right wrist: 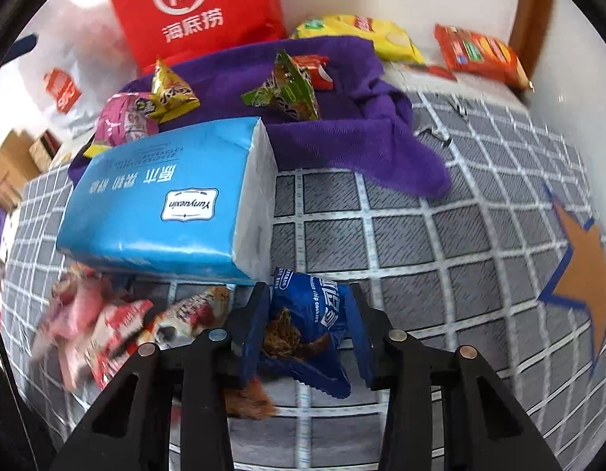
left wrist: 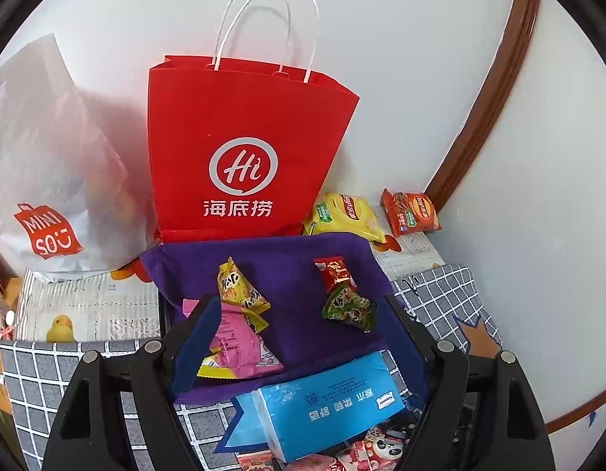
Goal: Organize snacks
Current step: 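Grasp the dark blue cookie packet with the right tool while the left tool moves to the pile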
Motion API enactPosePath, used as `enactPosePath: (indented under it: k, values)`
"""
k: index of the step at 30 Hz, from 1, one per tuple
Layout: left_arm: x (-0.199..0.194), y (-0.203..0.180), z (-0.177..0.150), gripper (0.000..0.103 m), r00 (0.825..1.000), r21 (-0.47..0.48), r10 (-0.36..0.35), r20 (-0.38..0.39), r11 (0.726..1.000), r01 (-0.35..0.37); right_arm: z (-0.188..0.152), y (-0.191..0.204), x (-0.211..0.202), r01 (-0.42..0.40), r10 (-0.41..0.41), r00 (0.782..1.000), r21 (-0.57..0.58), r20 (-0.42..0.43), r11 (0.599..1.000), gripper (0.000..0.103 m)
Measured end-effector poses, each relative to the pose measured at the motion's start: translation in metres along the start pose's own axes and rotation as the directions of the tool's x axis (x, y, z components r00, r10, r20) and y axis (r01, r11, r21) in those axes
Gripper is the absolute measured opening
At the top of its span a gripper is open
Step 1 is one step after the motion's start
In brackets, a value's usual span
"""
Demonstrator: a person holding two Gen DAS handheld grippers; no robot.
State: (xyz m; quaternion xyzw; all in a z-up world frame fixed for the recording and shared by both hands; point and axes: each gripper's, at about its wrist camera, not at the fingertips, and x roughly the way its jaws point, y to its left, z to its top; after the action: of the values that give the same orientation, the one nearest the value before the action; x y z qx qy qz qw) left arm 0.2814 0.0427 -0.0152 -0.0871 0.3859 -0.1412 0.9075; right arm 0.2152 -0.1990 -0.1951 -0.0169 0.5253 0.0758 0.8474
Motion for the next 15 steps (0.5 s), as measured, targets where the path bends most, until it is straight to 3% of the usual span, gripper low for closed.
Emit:
enactPosePath:
  k: [5, 9, 13, 15]
  values:
    - [-0.001, 0.0, 0.0, 0.08, 1.0, 0.002, 0.001, 0.001, 1.0, -0.001, -0.002, -0.03, -0.014, 0.011, -0.011, 1.0, -0.004, 0.008, 1.0, 0.04]
    - [-0.002, -0.003, 0.0, 0.08, 1.0, 0.014, -0.004, 0.004, 1.0, 0.004, -0.013, -0.048, -0.02, 0.017, -0.018, 0.999, 0.027, 0.033, 0.999, 0.061]
    - [0.001, -0.013, -0.003, 0.08, 1.0, 0.033, -0.003, -0.003, 0.999, 0.003, -0.018, -0.047, -0.006, -0.059, 0.058, 0.998, 0.069, 0.021, 0.996, 0.061]
    - [0.001, -0.017, -0.004, 0.08, 1.0, 0.044, 0.005, -0.001, 0.999, -0.005, -0.021, -0.042, -0.001, -0.034, 0.03, 0.998, 0.07, 0.053, 0.997, 0.062]
